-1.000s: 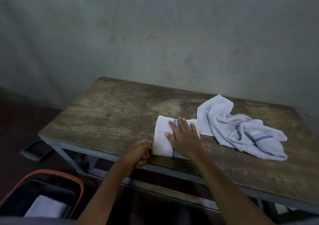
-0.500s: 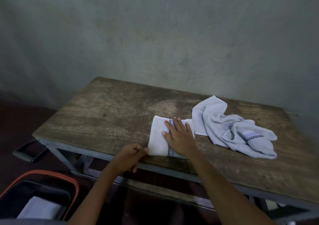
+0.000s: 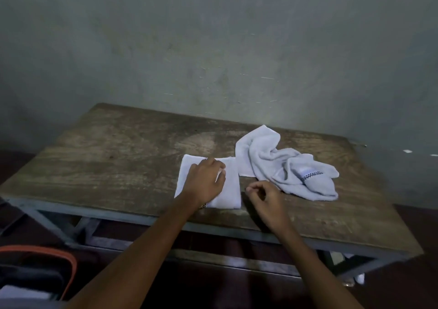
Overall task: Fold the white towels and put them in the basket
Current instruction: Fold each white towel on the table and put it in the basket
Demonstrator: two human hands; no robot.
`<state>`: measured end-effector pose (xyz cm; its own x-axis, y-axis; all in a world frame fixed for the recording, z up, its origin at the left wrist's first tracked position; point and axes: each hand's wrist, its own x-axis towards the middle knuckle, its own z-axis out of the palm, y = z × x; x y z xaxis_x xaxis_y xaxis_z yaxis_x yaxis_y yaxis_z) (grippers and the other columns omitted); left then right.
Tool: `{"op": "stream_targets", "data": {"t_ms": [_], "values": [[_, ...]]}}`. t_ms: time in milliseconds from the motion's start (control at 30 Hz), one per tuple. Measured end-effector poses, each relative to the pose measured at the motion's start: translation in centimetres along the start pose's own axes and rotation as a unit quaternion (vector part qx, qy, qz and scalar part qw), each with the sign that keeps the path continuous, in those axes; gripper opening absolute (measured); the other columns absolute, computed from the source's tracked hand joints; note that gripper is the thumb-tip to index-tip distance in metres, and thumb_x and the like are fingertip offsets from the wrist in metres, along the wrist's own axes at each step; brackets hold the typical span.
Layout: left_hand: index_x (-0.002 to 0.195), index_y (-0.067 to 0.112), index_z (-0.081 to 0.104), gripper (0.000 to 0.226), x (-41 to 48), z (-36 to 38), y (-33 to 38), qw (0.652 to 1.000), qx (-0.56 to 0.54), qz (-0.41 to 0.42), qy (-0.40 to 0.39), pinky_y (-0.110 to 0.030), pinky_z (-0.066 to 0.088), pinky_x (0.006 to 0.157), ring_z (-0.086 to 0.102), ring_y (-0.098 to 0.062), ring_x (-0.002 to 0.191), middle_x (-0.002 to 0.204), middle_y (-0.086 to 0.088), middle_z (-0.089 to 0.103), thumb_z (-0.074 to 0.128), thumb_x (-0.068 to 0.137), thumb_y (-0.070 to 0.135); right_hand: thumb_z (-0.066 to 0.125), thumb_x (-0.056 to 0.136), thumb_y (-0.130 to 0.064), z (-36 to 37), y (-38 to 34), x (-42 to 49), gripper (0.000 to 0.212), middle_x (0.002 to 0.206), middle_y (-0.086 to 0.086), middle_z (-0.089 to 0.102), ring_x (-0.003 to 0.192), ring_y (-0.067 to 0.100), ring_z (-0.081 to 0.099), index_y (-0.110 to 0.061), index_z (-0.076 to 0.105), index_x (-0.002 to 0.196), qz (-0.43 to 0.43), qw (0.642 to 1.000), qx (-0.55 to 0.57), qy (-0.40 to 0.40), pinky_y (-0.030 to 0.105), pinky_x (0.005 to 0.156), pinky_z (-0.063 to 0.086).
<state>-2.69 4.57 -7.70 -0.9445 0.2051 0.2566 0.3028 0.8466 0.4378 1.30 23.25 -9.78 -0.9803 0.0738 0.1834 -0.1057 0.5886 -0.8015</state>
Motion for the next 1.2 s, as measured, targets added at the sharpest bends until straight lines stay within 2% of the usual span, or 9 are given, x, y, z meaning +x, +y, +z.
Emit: {"op": "stream_targets", "data": {"t_ms": [133, 267, 500, 633, 700, 833, 1000, 1067, 1200], "values": [[0.14, 0.019, 0.039, 0.046, 0.0, 0.9, -0.5, 0.994, 0.089, -0.008, -0.057, -0.036, 0.019, 0.11, 0.027, -0.017, 0.139, 0.149, 0.0, 0.035, 0.033, 0.098, 0.037, 0.066, 0.074, -0.053, 1.2, 0.6, -0.9, 0.02, 0.09, -0.009, 0.065, 0.089, 0.009, 0.059, -0.034, 0.065, 0.08, 0.052, 0.996, -0.004, -0.071, 0.036, 0.089, 0.046], [0.149, 0.02, 0.02, 0.052, -0.4, 1.8, -0.6, 0.99, 0.097, -0.037, -0.099, -0.037, -0.002, 0.116, 0.004, -0.01, 0.145, 0.158, 0.004, 0.012, 0.024, 0.101, 0.039, 0.052, 0.059, -0.078, 2.3, 1.2, -0.8, 0.049, 0.098, -0.015, 0.056, 0.105, 0.011, 0.05, -0.042, 0.065, 0.089, 0.073, 0.991, -0.057, -0.097, 0.045, 0.1, 0.038], [0.149, 0.023, 0.018, 0.07, -0.6, 2.6, -1.0, 0.99, 0.106, -0.038, -0.085, -0.037, -0.003, 0.116, 0.003, -0.008, 0.145, 0.158, 0.005, 0.011, 0.004, 0.086, 0.049, 0.064, 0.05, -0.078, 2.6, 0.6, -0.2, 0.053, 0.111, -0.002, 0.059, 0.106, 0.013, 0.056, -0.043, 0.069, 0.09, 0.119, 0.977, 0.015, -0.176, 0.038, 0.096, 0.047], [0.148, 0.024, 0.02, 0.068, -0.7, 2.7, -1.1, 0.992, 0.097, -0.032, -0.068, -0.036, -0.002, 0.116, 0.006, -0.008, 0.145, 0.157, 0.006, 0.014, 0.006, 0.086, 0.048, 0.052, 0.034, -0.095, 3.0, 1.0, 0.1, 0.071, 0.101, -0.001, 0.062, 0.103, 0.022, 0.056, -0.047, 0.066, 0.085, 0.151, 0.971, -0.018, -0.185, 0.046, 0.094, 0.046], [0.148, 0.024, 0.021, 0.067, -0.7, 2.7, -1.2, 0.993, 0.097, -0.035, -0.06, -0.035, -0.002, 0.116, 0.007, -0.007, 0.145, 0.157, 0.006, 0.016, 0.005, 0.089, 0.05, 0.057, 0.04, -0.091, 2.8, 0.5, 0.1, 0.063, 0.099, 0.001, 0.063, 0.1, 0.022, 0.057, -0.042, 0.067, 0.079, 0.16, 0.968, -0.019, -0.19, 0.044, 0.092, 0.047], [0.148, 0.024, 0.022, 0.058, -0.7, 2.8, -1.3, 0.992, 0.107, -0.034, -0.053, -0.035, -0.001, 0.116, 0.008, -0.007, 0.145, 0.157, 0.006, 0.017, 0.013, 0.094, 0.045, 0.068, 0.07, -0.059, 2.0, -0.7, 0.0, 0.029, 0.098, 0.003, 0.061, 0.091, 0.015, 0.058, -0.032, 0.062, 0.062, 0.166, 0.966, 0.028, -0.197, 0.025, 0.074, 0.044], [0.149, 0.023, 0.018, 0.052, -0.6, 2.9, -1.3, 0.991, 0.12, -0.031, -0.057, -0.036, -0.002, 0.116, 0.005, -0.008, 0.145, 0.158, 0.005, 0.013, 0.019, 0.1, 0.04, 0.06, 0.055, -0.072, 2.7, 0.5, 0.1, 0.04, 0.093, 0.009, 0.062, 0.094, 0.023, 0.057, -0.034, 0.066, 0.065, 0.145, 0.971, -0.019, -0.188, 0.036, 0.082, 0.049], [0.149, 0.022, 0.016, 0.052, -0.5, 2.8, -1.2, 0.99, 0.119, -0.034, -0.063, -0.038, -0.001, 0.116, 0.004, -0.008, 0.145, 0.158, 0.005, 0.011, 0.021, 0.101, 0.038, 0.058, 0.054, -0.074, 2.6, 0.5, 0.0, 0.051, 0.094, 0.009, 0.061, 0.095, 0.022, 0.056, -0.025, 0.063, 0.064, 0.147, 0.971, -0.033, -0.188, 0.038, 0.082, 0.049], [0.147, 0.019, 0.025, 0.051, -0.4, 2.4, -1.5, 0.995, 0.066, -0.034, -0.064, -0.037, 0.001, 0.116, 0.008, -0.009, 0.145, 0.157, 0.002, 0.018, 0.024, 0.1, 0.038, 0.057, 0.053, -0.071, 2.2, 0.3, 0.4, 0.047, 0.09, -0.001, 0.058, 0.095, 0.02, 0.054, -0.026, 0.054, 0.066, 0.152, 0.977, -0.057, -0.137, 0.042, 0.09, 0.043]]}}
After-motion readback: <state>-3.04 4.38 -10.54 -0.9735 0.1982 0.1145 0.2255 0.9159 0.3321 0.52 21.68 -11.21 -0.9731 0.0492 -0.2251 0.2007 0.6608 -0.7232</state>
